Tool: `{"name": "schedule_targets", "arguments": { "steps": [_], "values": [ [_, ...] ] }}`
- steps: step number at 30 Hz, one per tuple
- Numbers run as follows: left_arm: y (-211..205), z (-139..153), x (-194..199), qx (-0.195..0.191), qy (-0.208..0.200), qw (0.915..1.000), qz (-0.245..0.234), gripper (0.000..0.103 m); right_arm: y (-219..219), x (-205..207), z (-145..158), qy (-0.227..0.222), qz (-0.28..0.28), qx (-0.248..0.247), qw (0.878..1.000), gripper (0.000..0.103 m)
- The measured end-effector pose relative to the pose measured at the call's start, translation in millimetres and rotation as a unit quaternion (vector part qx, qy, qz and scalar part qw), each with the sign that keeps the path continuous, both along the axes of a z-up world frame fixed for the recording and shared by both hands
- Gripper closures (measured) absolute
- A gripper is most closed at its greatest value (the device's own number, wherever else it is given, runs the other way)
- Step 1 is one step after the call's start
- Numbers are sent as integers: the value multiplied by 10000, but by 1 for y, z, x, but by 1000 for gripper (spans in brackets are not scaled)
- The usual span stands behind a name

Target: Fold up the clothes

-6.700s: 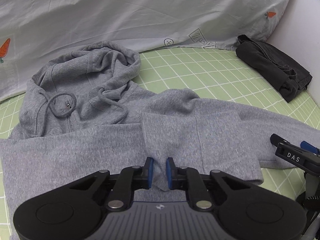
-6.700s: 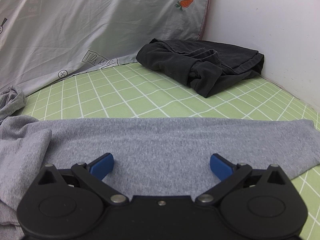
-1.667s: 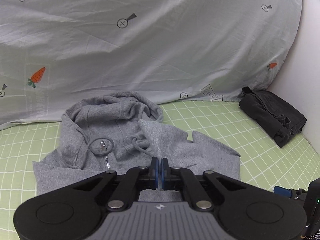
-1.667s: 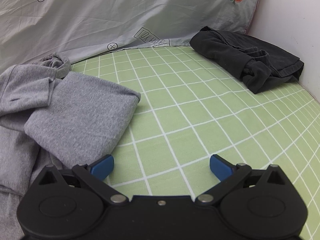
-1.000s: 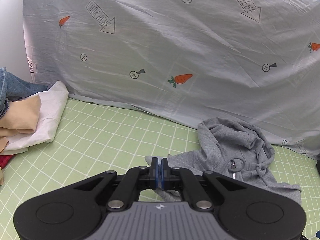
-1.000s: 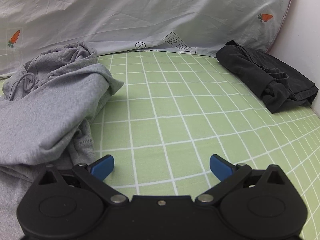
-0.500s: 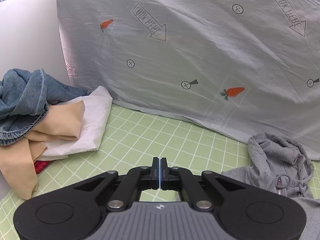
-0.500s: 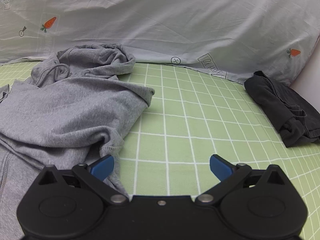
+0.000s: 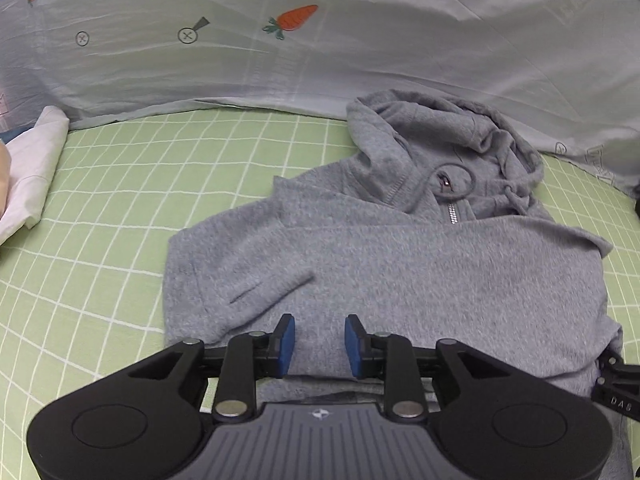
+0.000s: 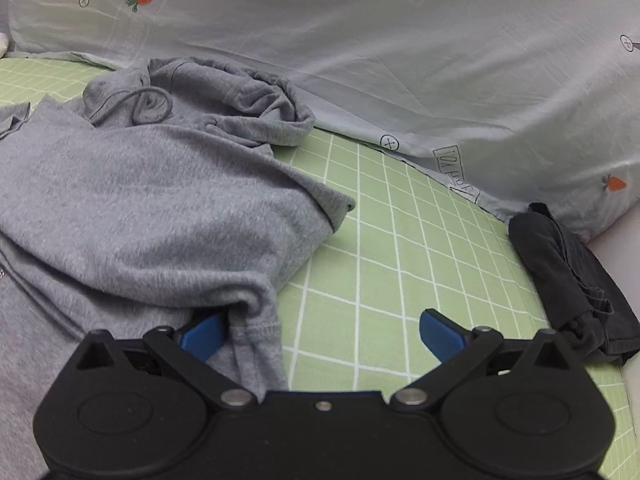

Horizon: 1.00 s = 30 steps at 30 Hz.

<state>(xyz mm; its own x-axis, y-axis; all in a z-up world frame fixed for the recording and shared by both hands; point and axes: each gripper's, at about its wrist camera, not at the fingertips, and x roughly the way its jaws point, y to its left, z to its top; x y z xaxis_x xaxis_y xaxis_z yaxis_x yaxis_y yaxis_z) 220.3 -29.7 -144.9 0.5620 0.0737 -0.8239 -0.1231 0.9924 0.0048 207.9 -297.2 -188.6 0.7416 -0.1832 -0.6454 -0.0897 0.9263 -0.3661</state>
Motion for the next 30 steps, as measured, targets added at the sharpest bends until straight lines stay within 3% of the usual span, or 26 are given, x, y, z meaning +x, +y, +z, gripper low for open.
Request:
{"name": "schedule_targets", "arguments": {
  "steps": [4,8,10,14,19,22,24,27,30],
  "values": [
    [-1,-10,3,5,179,9998,-4,69,-24,-5,21,-395,-368,215,9983,0],
    [1,-11,5,28,233,9997,4,67,-48,-14,11,76,-666,676,9955,0],
    [4,-12,7,25,274,9996,73,63,-52,-19,5,292,-770,781,9935,0],
    [11,-15,9,-49,366,9989,301,48,-61,-32,19,266,-960,950,9905,0],
    [28,-19,10,-424,427,9966,564,37,-85,-32,42,165,-1207,1744,9771,2],
    [29,-19,10,-435,431,9965,566,36,-80,-13,40,296,-893,2195,9711,26],
    [29,-19,10,-426,432,9966,562,35,-69,5,35,476,-624,2386,9679,56],
    [30,-19,10,-442,433,9966,541,34,-50,38,23,758,-184,2681,9602,71],
    [31,-19,10,-444,426,9968,516,33,-39,74,14,837,14,2768,9573,72]
  ]
}}
